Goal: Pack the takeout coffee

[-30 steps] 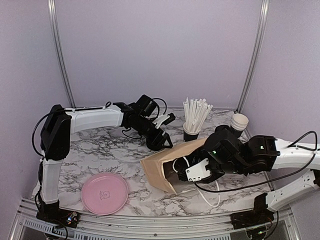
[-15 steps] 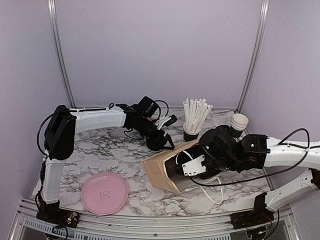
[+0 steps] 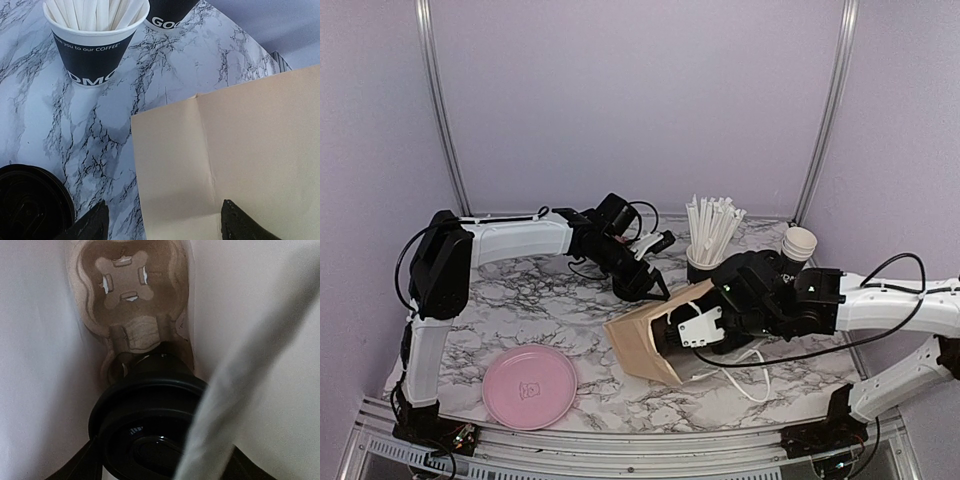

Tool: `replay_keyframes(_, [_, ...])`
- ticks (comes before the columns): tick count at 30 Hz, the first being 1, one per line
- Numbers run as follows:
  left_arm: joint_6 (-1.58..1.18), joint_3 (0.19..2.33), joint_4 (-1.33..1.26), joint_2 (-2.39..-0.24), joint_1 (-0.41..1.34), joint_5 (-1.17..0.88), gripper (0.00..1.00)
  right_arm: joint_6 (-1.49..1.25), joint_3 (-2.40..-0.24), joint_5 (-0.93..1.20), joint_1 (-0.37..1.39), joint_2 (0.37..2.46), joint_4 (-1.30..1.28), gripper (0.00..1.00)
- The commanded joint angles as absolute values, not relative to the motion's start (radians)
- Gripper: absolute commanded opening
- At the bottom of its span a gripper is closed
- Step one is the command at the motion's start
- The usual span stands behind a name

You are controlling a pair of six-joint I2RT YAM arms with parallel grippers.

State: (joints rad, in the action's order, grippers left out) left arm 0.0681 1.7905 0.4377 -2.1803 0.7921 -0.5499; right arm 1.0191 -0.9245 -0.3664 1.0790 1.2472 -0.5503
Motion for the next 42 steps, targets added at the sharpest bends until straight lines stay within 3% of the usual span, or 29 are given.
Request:
replay_keyframes(1, [0.084, 1.811, 0.436, -2.205, 0.794, -0.583, 0.77, 1.024, -0.926, -0.349, 1.062, 1.267, -0.504, 0.37])
replay_keyframes(20, [0.077, 1.804, 0.434, -2.208, 0.797, -0.671, 0.76, 1.009, -0.985, -0.303, 1.04, 1.363, -0.563, 0.37])
replay_keyframes(42, [0.065, 1.749, 0.435, -2.174, 0.86, -0.848, 0.75, 0.929, -1.336, -0.044, 1.038, 1.583, -1.086, 0.35])
